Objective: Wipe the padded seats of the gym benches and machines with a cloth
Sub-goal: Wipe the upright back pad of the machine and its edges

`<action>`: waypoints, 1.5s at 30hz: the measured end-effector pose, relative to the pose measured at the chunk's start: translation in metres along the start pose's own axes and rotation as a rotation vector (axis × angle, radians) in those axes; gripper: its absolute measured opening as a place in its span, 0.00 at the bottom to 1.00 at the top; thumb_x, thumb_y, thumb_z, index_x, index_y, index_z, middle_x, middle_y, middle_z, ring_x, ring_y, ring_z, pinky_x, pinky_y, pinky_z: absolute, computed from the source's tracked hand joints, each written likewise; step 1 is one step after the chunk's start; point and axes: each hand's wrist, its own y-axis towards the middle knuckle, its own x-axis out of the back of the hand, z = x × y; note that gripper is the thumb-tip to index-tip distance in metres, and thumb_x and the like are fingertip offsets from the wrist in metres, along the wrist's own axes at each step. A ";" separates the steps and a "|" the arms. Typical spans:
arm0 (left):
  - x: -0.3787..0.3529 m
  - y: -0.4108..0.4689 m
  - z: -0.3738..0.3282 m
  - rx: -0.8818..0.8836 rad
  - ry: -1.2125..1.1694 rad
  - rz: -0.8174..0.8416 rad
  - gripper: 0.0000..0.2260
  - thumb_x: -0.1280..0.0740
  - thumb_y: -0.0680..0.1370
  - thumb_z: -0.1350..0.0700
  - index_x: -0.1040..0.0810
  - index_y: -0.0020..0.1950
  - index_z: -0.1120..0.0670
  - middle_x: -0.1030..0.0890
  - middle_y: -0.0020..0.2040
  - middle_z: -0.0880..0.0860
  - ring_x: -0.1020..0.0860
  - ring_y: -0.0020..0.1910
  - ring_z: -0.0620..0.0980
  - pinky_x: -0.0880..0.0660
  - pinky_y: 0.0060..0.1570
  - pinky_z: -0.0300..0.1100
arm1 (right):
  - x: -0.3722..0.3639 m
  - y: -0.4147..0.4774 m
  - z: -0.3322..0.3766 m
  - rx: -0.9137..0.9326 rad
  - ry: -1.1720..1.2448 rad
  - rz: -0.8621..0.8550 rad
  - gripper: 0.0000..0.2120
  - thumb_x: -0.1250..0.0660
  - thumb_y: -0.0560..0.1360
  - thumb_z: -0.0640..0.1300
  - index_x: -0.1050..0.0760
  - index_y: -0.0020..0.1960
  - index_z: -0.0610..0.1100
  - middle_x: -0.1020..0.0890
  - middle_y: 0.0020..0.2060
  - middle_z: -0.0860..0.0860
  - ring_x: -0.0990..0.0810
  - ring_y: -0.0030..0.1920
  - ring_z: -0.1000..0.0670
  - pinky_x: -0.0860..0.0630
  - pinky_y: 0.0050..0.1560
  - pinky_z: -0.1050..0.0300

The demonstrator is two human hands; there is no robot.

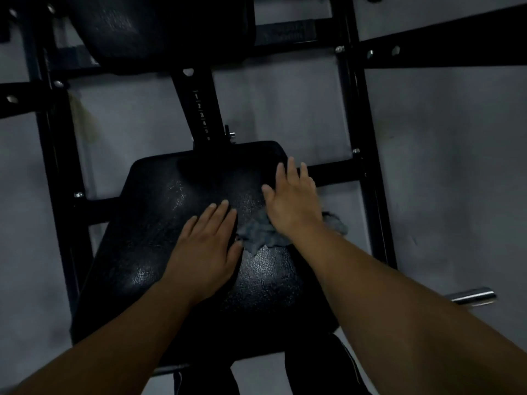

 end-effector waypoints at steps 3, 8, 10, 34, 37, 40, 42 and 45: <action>0.003 0.005 0.010 -0.005 0.005 -0.002 0.33 0.56 0.79 0.38 0.43 0.81 0.52 0.48 0.82 0.50 0.50 0.80 0.49 0.51 0.76 0.50 | -0.009 -0.033 0.018 0.191 -0.051 -0.003 0.33 0.56 0.83 0.61 0.60 0.82 0.47 0.61 0.81 0.46 0.64 0.80 0.44 0.58 0.79 0.41; 0.008 0.012 0.011 -0.005 -0.009 0.022 0.35 0.58 0.77 0.37 0.46 0.82 0.51 0.51 0.82 0.49 0.53 0.80 0.48 0.54 0.77 0.49 | -0.007 -0.093 -0.007 0.102 0.058 -0.202 0.28 0.39 0.78 0.62 0.33 0.71 0.46 0.33 0.70 0.43 0.33 0.71 0.41 0.32 0.70 0.45; 0.008 0.014 0.009 0.005 -0.016 0.028 0.35 0.59 0.76 0.38 0.47 0.82 0.50 0.51 0.82 0.49 0.54 0.80 0.48 0.55 0.77 0.49 | -0.012 -0.102 -0.010 0.102 0.013 -0.175 0.25 0.40 0.77 0.61 0.27 0.66 0.45 0.28 0.64 0.42 0.27 0.65 0.41 0.26 0.63 0.43; 0.011 0.024 0.036 0.042 0.012 -0.007 0.33 0.56 0.77 0.43 0.39 0.80 0.52 0.43 0.81 0.53 0.45 0.80 0.52 0.46 0.76 0.52 | 0.019 0.017 0.000 0.182 -0.098 -0.197 0.18 0.36 0.79 0.43 0.28 0.69 0.49 0.27 0.50 0.43 0.24 0.45 0.41 0.32 0.37 0.54; 0.007 0.028 0.033 0.073 -0.002 -0.034 0.32 0.55 0.77 0.44 0.37 0.79 0.53 0.41 0.80 0.53 0.44 0.79 0.52 0.46 0.75 0.53 | 0.011 0.055 0.037 0.009 0.014 -0.221 0.17 0.39 0.80 0.41 0.26 0.68 0.48 0.28 0.57 0.42 0.25 0.54 0.40 0.33 0.44 0.55; 0.008 0.032 0.032 0.102 -0.048 -0.059 0.33 0.58 0.77 0.43 0.40 0.80 0.52 0.43 0.81 0.52 0.46 0.80 0.51 0.49 0.76 0.52 | 0.003 0.021 0.043 0.265 0.057 -0.157 0.15 0.40 0.76 0.39 0.22 0.60 0.45 0.28 0.52 0.44 0.28 0.53 0.43 0.34 0.44 0.56; 0.009 0.035 0.040 0.107 -0.054 -0.059 0.33 0.59 0.77 0.42 0.42 0.80 0.51 0.45 0.81 0.51 0.48 0.80 0.50 0.50 0.77 0.52 | 0.007 -0.011 0.025 0.455 0.080 -0.057 0.16 0.45 0.75 0.44 0.22 0.56 0.47 0.30 0.49 0.49 0.29 0.51 0.46 0.31 0.44 0.55; 0.012 0.038 0.056 0.112 -0.054 -0.055 0.34 0.60 0.76 0.41 0.42 0.80 0.51 0.45 0.81 0.52 0.48 0.80 0.50 0.50 0.77 0.51 | 0.021 0.018 0.004 0.447 -0.050 -0.069 0.14 0.41 0.78 0.38 0.22 0.59 0.47 0.28 0.57 0.45 0.29 0.57 0.43 0.33 0.52 0.55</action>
